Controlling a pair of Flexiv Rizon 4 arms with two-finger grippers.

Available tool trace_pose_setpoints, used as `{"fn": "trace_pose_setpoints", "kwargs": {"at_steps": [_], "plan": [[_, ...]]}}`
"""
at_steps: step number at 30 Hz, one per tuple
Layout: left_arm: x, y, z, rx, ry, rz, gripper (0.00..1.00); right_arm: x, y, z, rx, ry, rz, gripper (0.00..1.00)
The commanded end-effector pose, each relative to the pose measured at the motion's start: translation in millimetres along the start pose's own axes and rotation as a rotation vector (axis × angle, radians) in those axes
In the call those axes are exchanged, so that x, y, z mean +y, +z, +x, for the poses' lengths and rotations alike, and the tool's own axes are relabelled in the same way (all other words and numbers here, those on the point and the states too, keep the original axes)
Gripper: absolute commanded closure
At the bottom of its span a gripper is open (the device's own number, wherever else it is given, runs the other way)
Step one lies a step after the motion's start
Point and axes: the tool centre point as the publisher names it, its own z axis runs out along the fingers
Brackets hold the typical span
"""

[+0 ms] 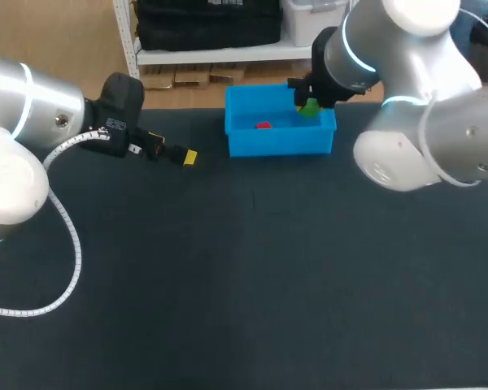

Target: Use the left arm to pick the red cube and place it into the blue plastic box first, then use the right arm to grasp the green cube and put it into the same blue plastic box after the first action is fully finished.

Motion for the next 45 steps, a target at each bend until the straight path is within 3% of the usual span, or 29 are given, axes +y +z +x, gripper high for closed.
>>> {"fn": "trace_pose_setpoints", "kwargs": {"at_steps": [1,19,35,45], "plan": [[0.9,-0.4,1.9,-0.009,0.002,0.004,0.00,0.4,24.4,-22.9,0.024,0.000,0.006,1.00],[0.9,-0.4,1.9,-0.009,0.002,0.004,0.00,-7.3,65.8,-56.3,0.049,0.006,0.051,1.00],[0.9,-0.4,1.9,-0.009,0.002,0.004,0.00,-10.1,79.3,-53.3,0.093,0.003,0.062,1.00],[0.9,-0.4,1.9,-0.009,0.002,0.004,0.00,-12.6,96.8,-48.2,0.183,-0.005,0.094,1.00]]}}
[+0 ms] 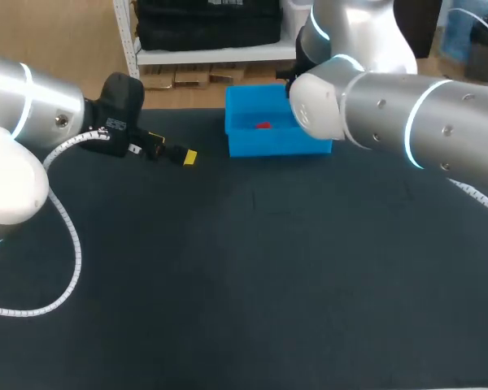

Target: Use the left arm to pick the red cube and place it into the blue plastic box first, then use the right arm to grasp the green cube and put it into the same blue plastic box after the first action is fully finished.

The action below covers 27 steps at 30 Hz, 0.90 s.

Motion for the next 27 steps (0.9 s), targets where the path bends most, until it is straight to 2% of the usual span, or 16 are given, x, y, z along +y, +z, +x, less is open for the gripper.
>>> {"fn": "trace_pose_setpoints", "kwargs": {"at_steps": [1,11,12,13,15,16,27], "plan": [[0.9,-0.4,1.9,-0.009,0.002,0.004,0.00,2.5,11.6,-12.1,0.048,-0.003,0.007,1.00],[0.9,-0.4,1.9,-0.009,0.002,0.004,0.00,-0.8,22.3,-5.0,0.112,-0.005,0.034,1.00],[0.9,-0.4,1.9,-0.009,0.002,0.004,0.00,-1.0,22.6,-4.4,0.116,-0.004,0.036,0.98],[0.9,-0.4,1.9,-0.009,0.002,0.004,0.00,-1.6,23.5,-4.2,0.119,-0.003,0.039,0.70],[0.9,-0.4,1.9,-0.009,0.002,0.004,0.00,-1.8,23.8,-4.4,0.125,-0.005,0.040,0.42],[0.9,-0.4,1.9,-0.009,0.002,0.004,0.00,-1.7,23.4,-4.0,0.126,-0.006,0.040,0.00],[0.9,-0.4,1.9,-0.009,0.002,0.004,0.00,1.1,3.1,-5.0,0.114,0.002,0.005,0.00]]}}
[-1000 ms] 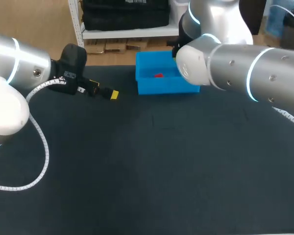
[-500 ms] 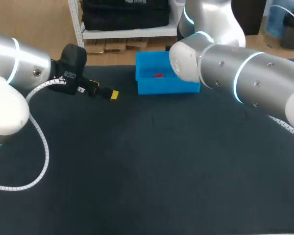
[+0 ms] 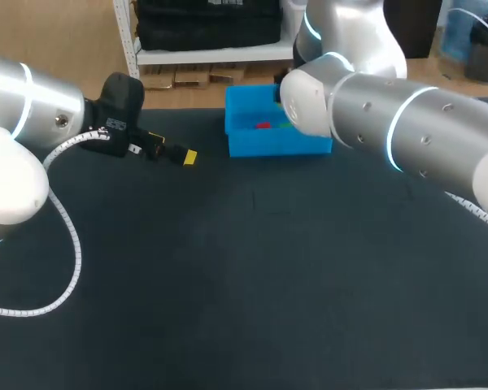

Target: Use the left arm to pick the red cube and place it into the blue plastic box first, then use the right arm to grasp the green cube and put it into the same blue plastic box after the first action is fully finished.

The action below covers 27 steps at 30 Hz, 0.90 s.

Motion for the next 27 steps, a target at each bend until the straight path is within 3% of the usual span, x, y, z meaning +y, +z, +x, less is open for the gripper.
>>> {"fn": "trace_pose_setpoints", "kwargs": {"at_steps": [1,10,19,27], "plan": [[0.9,-0.3,1.9,-0.008,0.002,0.004,0.00,0.4,-9.7,-6.6,0.079,-0.003,-0.008,0.00],[0.9,-0.3,1.9,-0.008,0.002,0.004,0.00,1.5,-45.7,3.4,0.065,-0.004,-0.018,0.00],[0.9,-0.3,1.9,-0.008,0.002,0.004,0.00,0.5,-82.1,26.0,0.044,-0.017,-0.039,0.00],[0.9,-0.3,1.9,-0.008,0.002,0.004,0.00,0.5,-82.1,26.0,0.044,-0.017,-0.039,0.00]]}}
